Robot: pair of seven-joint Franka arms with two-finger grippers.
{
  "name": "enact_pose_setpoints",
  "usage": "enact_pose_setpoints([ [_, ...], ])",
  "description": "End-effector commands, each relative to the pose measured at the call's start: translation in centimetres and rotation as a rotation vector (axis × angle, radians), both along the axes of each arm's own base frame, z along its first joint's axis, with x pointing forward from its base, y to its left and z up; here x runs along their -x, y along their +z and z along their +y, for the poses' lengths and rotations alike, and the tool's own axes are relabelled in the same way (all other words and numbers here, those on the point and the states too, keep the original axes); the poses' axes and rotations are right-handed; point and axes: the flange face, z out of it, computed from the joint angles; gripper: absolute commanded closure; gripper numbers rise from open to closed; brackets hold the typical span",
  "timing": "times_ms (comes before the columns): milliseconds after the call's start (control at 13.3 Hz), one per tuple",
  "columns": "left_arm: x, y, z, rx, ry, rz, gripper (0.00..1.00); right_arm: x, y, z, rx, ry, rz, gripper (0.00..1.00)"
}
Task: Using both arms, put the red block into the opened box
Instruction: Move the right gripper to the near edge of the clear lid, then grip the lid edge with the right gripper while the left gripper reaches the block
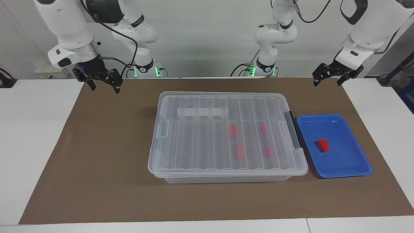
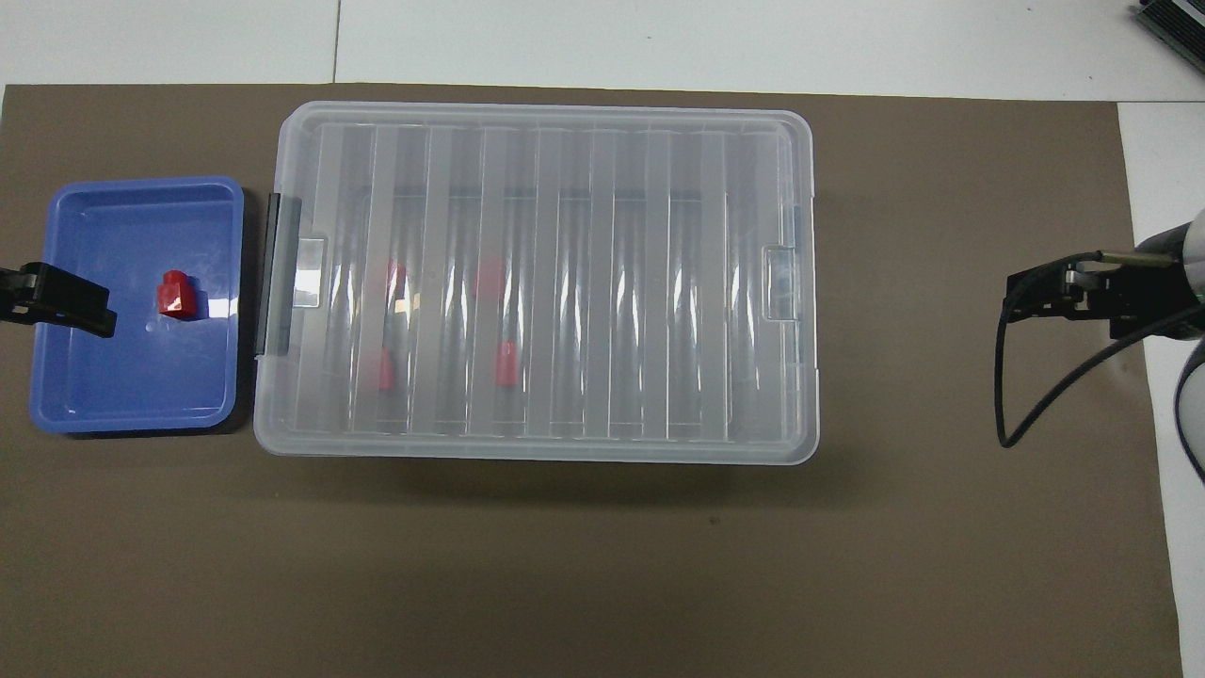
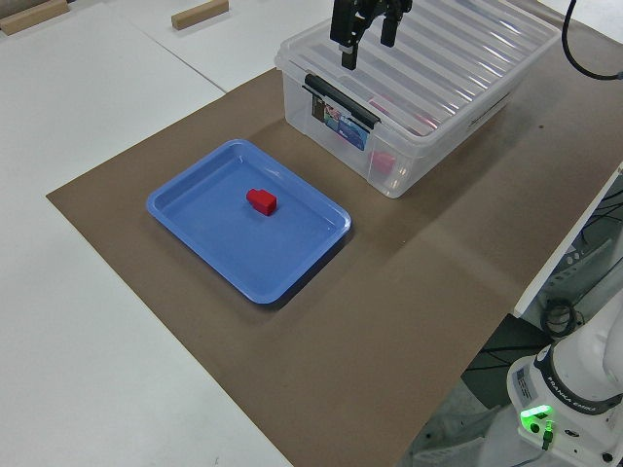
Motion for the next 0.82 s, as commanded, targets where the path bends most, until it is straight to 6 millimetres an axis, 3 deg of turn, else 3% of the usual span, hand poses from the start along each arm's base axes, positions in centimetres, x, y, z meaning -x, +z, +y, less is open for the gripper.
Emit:
enact_pose_setpoints([
  [0, 0.6, 0.3, 0.6, 0.003, 0.012, -0.011, 0.00, -0.1, -1.6, 1.8, 0.006, 0.044, -0.035, 0.02],
  [375, -0.2, 0.5, 1.8, 0.002, 0.033, -0.094, 0.00, -2.1, -5.1, 7.4, -0.010, 0.037, -0.072, 0.02],
  [599, -1.2, -0.2, 6.7, -0.004, 0.109, -0.201, 0.00, -2.6, -7.4, 10.3, -0.035, 0.036, -0.137, 0.07],
  [674, -1.2, -1.0, 9.0, -0.009, 0.143, -0.233, 0.00, -2.7, -8.0, 10.8, -0.045, 0.022, -0.162, 0.07],
  [749, -1.5, -2.3, 9.8, -0.012, 0.154, -0.270, 0.00, -2.8, -9.0, 11.1, -0.049, 0.021, -0.166, 0.06],
])
